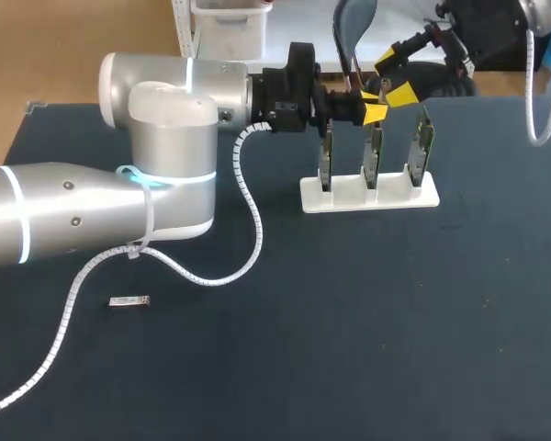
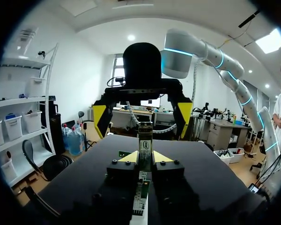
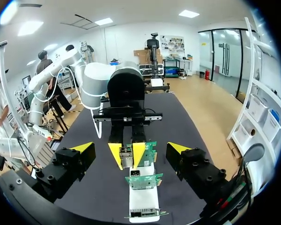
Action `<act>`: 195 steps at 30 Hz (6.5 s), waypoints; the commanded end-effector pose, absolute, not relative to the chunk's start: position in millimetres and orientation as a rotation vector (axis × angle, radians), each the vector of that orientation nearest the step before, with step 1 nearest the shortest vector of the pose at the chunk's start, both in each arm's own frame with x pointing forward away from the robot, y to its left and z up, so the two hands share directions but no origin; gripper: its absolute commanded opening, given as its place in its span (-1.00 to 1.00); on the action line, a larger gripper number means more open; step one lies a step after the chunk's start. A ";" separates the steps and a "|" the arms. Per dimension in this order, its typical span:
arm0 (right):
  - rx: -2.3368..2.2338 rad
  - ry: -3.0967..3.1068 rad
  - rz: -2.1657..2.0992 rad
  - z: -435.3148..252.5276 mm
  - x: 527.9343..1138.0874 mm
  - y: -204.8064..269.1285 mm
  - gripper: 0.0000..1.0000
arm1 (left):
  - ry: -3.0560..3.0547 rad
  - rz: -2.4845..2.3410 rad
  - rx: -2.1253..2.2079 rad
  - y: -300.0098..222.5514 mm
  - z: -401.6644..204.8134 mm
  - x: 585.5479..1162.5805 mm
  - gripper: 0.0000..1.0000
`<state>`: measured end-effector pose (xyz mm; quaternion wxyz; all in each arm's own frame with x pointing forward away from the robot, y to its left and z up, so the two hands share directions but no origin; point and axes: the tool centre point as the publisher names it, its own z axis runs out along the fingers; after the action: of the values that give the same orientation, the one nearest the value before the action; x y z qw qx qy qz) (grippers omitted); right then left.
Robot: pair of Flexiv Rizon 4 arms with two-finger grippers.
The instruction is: Pick up the optical module with the left hand, and insert it into the network port with the right hand.
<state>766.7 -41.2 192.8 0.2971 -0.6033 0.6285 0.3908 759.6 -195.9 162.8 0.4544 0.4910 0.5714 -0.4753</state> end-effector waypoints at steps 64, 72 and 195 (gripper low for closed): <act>-1.592 1.672 1.036 190.8 762.1 -42.6 -1.00 | 1.485 -1.115 1.292 -176.6 164.3 756.9 1.00; -1.594 1.673 1.037 189.7 763.3 -43.3 -1.00 | 1.596 -1.048 1.429 -171.6 151.7 757.8 1.00; -1.672 1.700 0.991 167.8 769.4 -39.3 1.00 | 1.692 -0.969 1.526 -172.8 135.5 758.0 1.00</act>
<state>768.9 -35.7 166.4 0.2737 -0.6236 0.6345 0.3655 756.4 -172.1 134.8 0.3296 0.5813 0.6453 -0.3702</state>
